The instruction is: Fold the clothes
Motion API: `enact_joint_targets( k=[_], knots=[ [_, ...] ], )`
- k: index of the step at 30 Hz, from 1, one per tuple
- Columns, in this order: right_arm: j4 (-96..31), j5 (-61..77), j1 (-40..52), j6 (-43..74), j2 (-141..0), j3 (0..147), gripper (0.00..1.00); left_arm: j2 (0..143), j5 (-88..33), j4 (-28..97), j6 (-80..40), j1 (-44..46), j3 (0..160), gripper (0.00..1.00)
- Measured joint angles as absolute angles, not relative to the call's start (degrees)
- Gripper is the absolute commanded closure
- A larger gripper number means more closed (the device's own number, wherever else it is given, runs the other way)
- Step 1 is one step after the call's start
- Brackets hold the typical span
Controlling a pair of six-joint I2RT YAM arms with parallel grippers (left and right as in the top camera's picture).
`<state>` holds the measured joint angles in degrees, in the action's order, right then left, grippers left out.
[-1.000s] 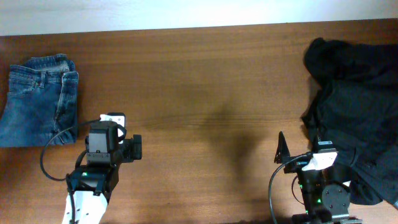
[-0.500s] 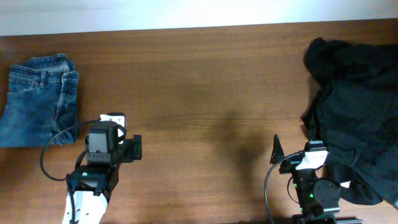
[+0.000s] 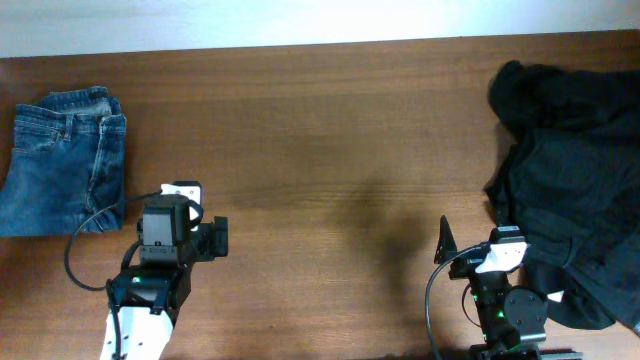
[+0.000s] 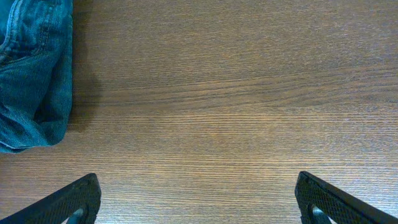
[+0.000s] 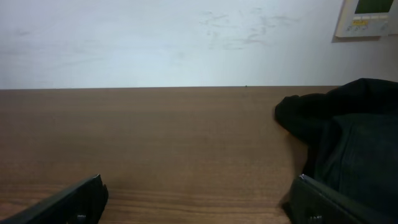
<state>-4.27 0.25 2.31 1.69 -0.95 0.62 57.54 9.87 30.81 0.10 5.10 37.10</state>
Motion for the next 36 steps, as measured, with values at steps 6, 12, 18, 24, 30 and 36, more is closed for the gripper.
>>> enact_joint_targets(
  k=[6,12,18,24,30,36],
  knots=[
    [-4.3,0.3,2.3,1.7,-1.0,0.6,0.01,57.5,9.9,30.8,0.1,5.1,37.1,0.0],
    [-4.3,0.3,2.3,1.7,-1.0,0.6,0.01,53.1,9.8,30.7,0.1,5.1,34.0,0.0],
    [-4.3,0.3,2.3,1.7,-1.0,0.6,0.01,44.5,10.6,29.8,0.1,5.1,24.1,0.0],
    [-4.3,0.3,2.3,1.7,-1.0,0.6,0.01,33.8,11.2,22.1,-0.1,5.1,15.0,0.0],
    [-4.3,0.3,2.3,1.7,-1.0,0.6,0.01,20.6,11.2,14.0,-0.1,5.1,9.5,0.0],
    [-4.3,0.3,2.3,1.7,-1.0,0.6,0.01,10.5,11.3,9.7,-0.1,5.1,6.4,0.0]
  ],
)
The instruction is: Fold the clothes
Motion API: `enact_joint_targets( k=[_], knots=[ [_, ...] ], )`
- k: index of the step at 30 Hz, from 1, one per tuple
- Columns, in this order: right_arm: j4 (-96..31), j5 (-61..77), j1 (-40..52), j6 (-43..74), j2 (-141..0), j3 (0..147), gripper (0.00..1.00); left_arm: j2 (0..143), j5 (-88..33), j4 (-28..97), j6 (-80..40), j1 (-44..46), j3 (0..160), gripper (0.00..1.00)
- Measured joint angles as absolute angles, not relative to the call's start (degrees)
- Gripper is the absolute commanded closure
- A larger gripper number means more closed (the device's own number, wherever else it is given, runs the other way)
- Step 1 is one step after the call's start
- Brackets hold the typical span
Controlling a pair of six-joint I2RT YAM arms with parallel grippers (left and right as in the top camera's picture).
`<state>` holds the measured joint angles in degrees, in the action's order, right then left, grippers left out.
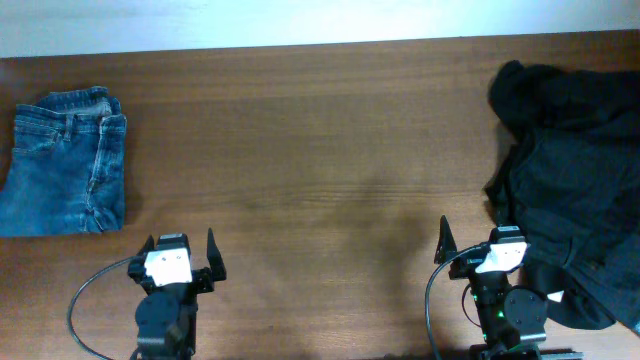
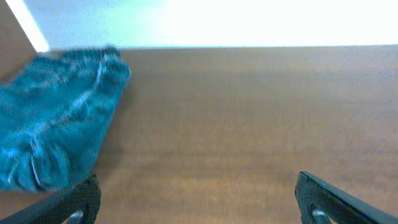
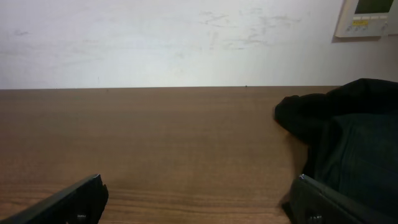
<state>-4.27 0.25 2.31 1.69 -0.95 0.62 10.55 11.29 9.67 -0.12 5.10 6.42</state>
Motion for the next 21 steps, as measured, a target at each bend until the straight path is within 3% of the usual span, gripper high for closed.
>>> enact_joint_targets(
  k=[7,13,21],
  knots=[
    [-4.3,0.3,2.3,1.7,-1.0,0.6,0.01,1.4,11.4,5.6,-0.1,5.1,5.9,0.0],
    [-4.3,0.3,2.3,1.7,-1.0,0.6,0.01,0.7,11.0,-11.2,-0.3,5.0,2.7,0.0],
    [-4.3,0.3,2.3,1.7,-1.0,0.6,0.01,0.6,10.6,0.5,-0.3,4.7,1.1,0.0]
  ],
)
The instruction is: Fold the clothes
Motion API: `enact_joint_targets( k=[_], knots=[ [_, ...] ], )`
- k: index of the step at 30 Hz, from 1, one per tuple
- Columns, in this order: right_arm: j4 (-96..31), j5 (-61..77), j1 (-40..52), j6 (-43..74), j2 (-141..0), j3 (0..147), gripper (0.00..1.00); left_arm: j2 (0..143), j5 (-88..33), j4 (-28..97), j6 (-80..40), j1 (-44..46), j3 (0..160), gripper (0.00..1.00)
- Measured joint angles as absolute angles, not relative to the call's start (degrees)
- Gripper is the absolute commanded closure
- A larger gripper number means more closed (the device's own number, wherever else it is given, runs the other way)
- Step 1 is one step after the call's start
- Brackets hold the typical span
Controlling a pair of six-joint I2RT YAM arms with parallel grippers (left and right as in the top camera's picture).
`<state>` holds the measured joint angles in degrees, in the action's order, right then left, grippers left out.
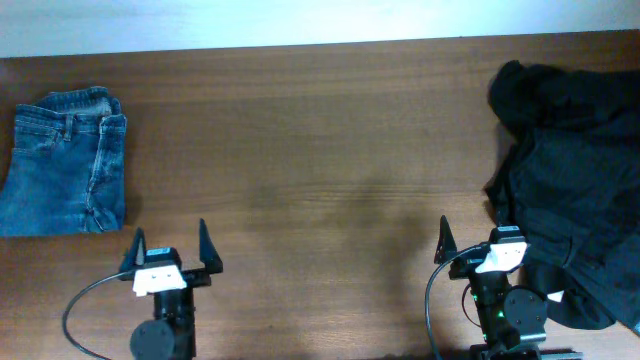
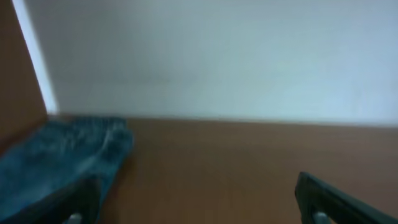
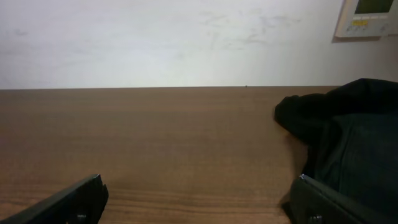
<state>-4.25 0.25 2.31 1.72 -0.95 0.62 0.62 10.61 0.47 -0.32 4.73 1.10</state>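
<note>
Folded blue jeans (image 1: 65,160) lie at the table's far left; the left wrist view shows them blurred (image 2: 59,155) at its left edge. A crumpled black garment (image 1: 575,170) is heaped at the right side and fills the right of the right wrist view (image 3: 348,143). My left gripper (image 1: 168,250) is open near the front edge, right of and in front of the jeans, holding nothing. My right gripper (image 1: 475,245) is open at the front right, its right finger against the black heap's edge, holding nothing.
The wooden table (image 1: 320,140) stretches between the two garments. A white wall (image 3: 174,43) rises behind the far edge, with a wall controller (image 3: 367,15) at the upper right.
My left gripper has drawn back slightly toward the front edge and tilted up, so its camera now sees the wall above the table. The right arm and both garments are unchanged.
My left arm was stretched toward the jeans' lower right corner, camera looking down at the table. Then it sat pulled back near the front edge, gripper open. Now it rests upright there. The right arm stayed parked beside the black heap throughout.
</note>
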Motion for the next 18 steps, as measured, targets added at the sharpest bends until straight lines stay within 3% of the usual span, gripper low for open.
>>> enact_joint_targets(
  k=[18],
  knots=[
    [-4.3,0.3,2.3,1.7,-1.0,0.6,0.01,0.8,10.3,3.7,-0.3,4.7,0.7,0.0]
  ],
)
